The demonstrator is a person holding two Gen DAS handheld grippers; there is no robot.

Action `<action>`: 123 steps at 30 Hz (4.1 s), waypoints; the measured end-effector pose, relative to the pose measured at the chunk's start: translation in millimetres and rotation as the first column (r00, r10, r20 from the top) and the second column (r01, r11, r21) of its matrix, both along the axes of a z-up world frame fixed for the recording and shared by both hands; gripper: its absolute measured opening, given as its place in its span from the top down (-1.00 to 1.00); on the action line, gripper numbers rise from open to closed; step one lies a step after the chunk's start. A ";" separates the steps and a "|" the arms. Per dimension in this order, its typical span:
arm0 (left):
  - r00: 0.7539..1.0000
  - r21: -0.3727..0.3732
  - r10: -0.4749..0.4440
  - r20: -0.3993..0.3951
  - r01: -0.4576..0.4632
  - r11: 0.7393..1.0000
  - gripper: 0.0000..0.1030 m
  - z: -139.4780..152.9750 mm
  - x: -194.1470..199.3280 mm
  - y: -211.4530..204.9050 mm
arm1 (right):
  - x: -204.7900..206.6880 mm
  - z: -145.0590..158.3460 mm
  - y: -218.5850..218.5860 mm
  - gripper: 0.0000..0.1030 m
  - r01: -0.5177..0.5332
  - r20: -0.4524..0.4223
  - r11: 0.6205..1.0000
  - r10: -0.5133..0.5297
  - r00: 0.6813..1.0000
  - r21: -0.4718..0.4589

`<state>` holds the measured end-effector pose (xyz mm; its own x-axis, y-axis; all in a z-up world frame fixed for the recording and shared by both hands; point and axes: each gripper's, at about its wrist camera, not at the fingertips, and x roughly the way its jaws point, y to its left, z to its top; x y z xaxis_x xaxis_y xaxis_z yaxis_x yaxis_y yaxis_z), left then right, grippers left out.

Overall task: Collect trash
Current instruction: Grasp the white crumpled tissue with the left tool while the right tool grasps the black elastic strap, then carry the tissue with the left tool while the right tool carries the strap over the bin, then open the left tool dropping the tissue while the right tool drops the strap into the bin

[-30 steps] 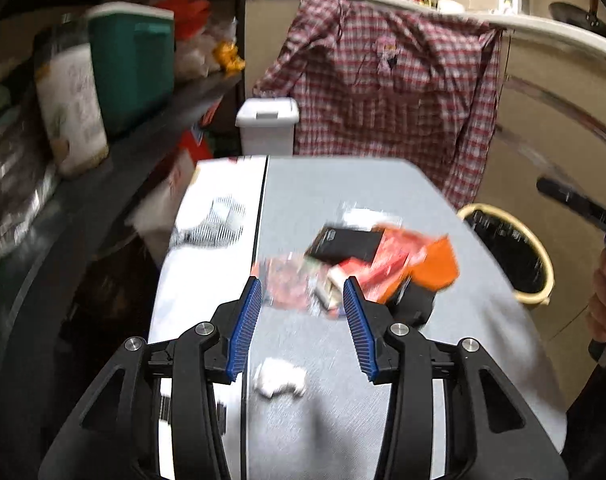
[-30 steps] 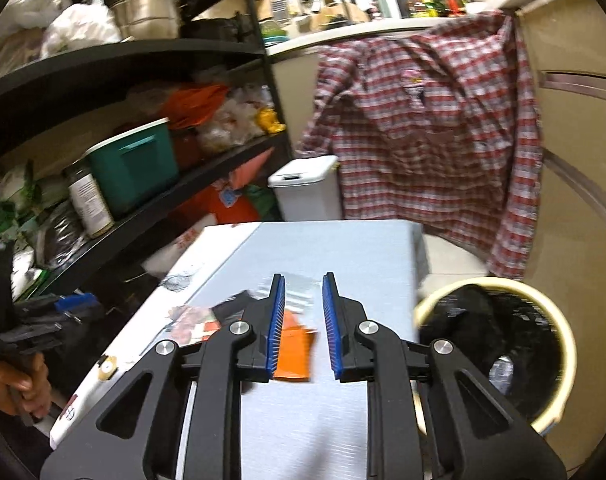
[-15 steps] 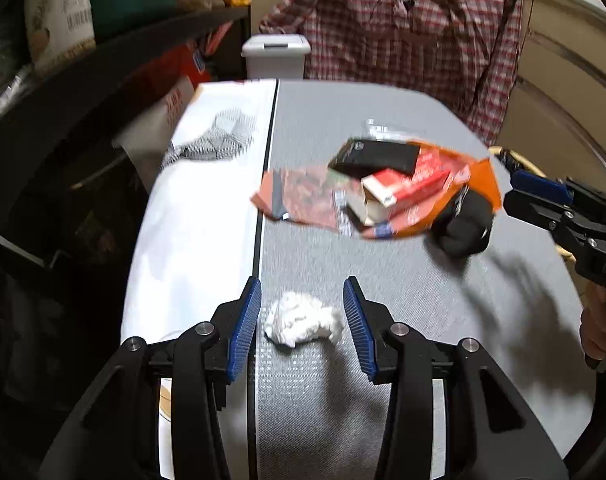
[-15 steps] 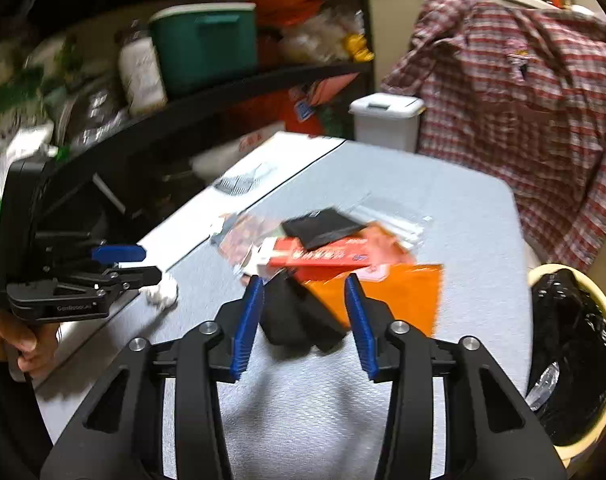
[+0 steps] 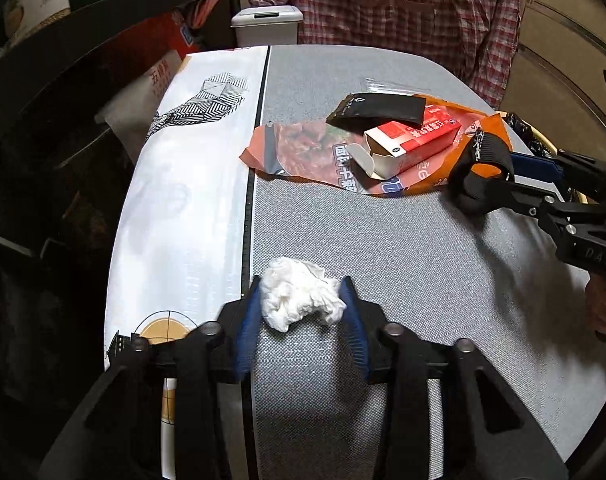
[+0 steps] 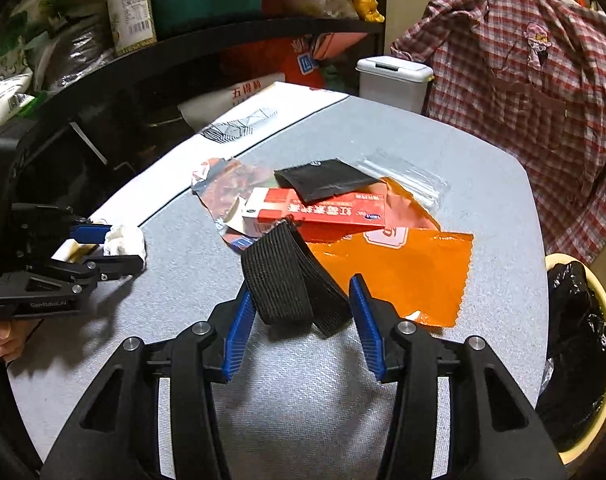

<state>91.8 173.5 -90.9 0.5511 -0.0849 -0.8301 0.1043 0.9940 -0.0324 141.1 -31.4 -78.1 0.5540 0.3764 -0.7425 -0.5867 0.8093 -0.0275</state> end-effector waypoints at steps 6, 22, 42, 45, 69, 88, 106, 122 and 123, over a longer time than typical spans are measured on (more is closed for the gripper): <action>1.000 -0.009 -0.002 0.022 0.002 1.000 0.55 8.4 3.0 -0.5 | -0.2 7.0 -6.7 0.79 0.002 0.002 1.000 -0.002 1.000 0.018; 0.987 -0.021 -0.025 0.160 0.028 0.999 0.56 53.1 5.9 -19.3 | -11.7 41.1 -30.1 0.89 0.029 0.063 0.995 -0.035 0.997 0.092; 0.969 -0.058 -0.048 0.242 0.064 0.996 0.56 84.9 12.3 -62.7 | -18.6 76.2 -83.2 0.89 0.109 0.113 0.979 -0.130 0.985 0.171; 0.966 -0.067 -0.048 0.253 0.067 0.996 0.56 90.4 14.5 -69.0 | -19.2 80.2 -91.1 0.89 0.123 0.119 0.975 -0.147 0.982 0.183; 0.937 -0.087 -0.065 0.343 0.101 0.991 0.56 126.9 20.1 -114.7 | -5.9 118.6 -181.0 0.89 0.311 0.162 0.917 -0.356 0.920 0.249; 0.916 -0.090 -0.077 0.393 0.121 0.989 0.56 166.2 37.3 -177.8 | 7.3 165.8 -278.7 0.89 0.478 0.232 0.820 -0.555 0.799 0.316; 0.926 -0.146 -0.213 0.313 0.269 0.952 0.56 148.7 75.3 -293.3 | 38.3 156.7 -324.6 0.89 0.551 0.125 0.765 -0.615 0.778 0.332; 0.933 -0.158 -0.272 0.237 0.313 0.936 0.09 134.1 113.9 -339.8 | 48.3 145.5 -328.3 0.19 0.579 0.098 0.763 -0.625 0.775 0.287; 0.938 -0.173 -0.263 0.227 0.304 0.937 0.05 133.3 117.5 -339.3 | 48.4 144.8 -328.5 0.11 0.586 0.104 0.761 -0.631 0.769 0.279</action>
<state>209.2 -165.7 42.4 0.6296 -0.4160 -0.6561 0.4057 0.8963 -0.1790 189.5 -359.9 66.8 0.8363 0.0508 -0.5459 0.0303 0.9899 0.1386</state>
